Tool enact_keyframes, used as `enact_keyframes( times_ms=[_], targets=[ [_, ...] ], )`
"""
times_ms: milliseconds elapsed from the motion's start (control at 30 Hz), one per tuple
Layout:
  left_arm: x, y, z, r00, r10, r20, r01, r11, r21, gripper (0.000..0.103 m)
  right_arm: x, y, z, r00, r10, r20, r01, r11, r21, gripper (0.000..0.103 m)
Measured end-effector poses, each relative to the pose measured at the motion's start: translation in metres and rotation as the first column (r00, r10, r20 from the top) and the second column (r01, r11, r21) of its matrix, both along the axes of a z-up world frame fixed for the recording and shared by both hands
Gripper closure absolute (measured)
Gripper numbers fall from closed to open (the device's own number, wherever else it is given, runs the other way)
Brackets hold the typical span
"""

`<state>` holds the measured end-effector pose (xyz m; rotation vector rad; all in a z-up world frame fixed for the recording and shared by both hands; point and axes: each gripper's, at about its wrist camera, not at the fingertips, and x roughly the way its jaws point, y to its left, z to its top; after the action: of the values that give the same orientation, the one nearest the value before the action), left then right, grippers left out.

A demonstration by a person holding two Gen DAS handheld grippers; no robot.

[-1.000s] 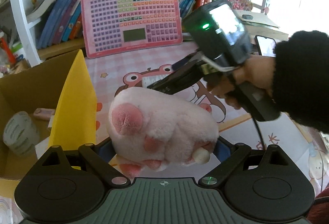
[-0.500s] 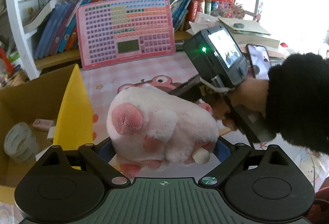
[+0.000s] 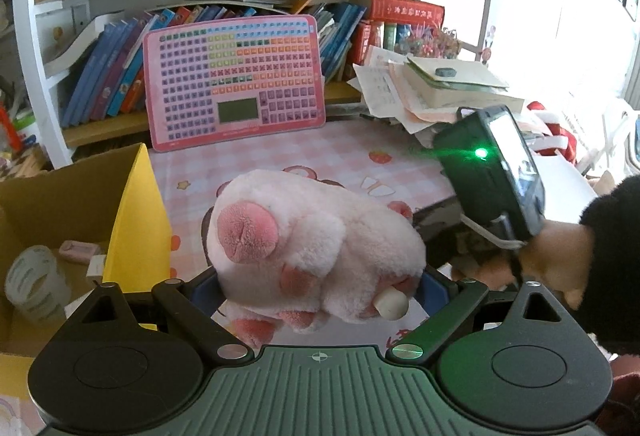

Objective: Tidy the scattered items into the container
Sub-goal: 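Carry the plush pig and spray bottle in both tools over the yellow box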

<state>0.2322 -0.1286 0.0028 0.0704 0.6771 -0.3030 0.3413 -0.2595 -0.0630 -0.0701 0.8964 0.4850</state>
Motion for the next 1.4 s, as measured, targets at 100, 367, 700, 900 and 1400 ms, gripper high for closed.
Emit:
enact_keyframes(
  times_ms=[100,367,700,900,1400],
  targets=[
    [-0.004,0.001,0.007,1.0,0.003,0.008,-0.002,1.0,-0.02,0.008,-0.01,-0.003,0.003,1.0,-0.008,-0.008,0.009,1.0,0.016,0.072],
    [-0.021,0.004,0.021,0.999,-0.01,0.031,0.012,0.998,-0.06,0.007,-0.04,-0.007,0.019,0.999,-0.043,-0.001,0.043,0.996,0.075,0.072],
    [-0.038,0.016,0.02,0.998,-0.048,0.034,0.05,0.995,-0.085,0.007,-0.075,-0.011,0.031,0.992,-0.123,-0.013,0.123,0.989,0.081,0.072],
    [-0.051,0.032,0.023,0.994,-0.096,0.043,0.1,0.99,-0.098,0.007,-0.103,-0.01,0.043,0.982,-0.19,-0.001,0.189,0.979,0.078,0.072],
    [-0.116,0.096,0.028,0.988,-0.148,0.049,0.154,0.98,-0.129,0.008,-0.2,0.031,0.061,0.954,-0.296,0.041,0.294,0.954,0.061,0.072]
  ],
)
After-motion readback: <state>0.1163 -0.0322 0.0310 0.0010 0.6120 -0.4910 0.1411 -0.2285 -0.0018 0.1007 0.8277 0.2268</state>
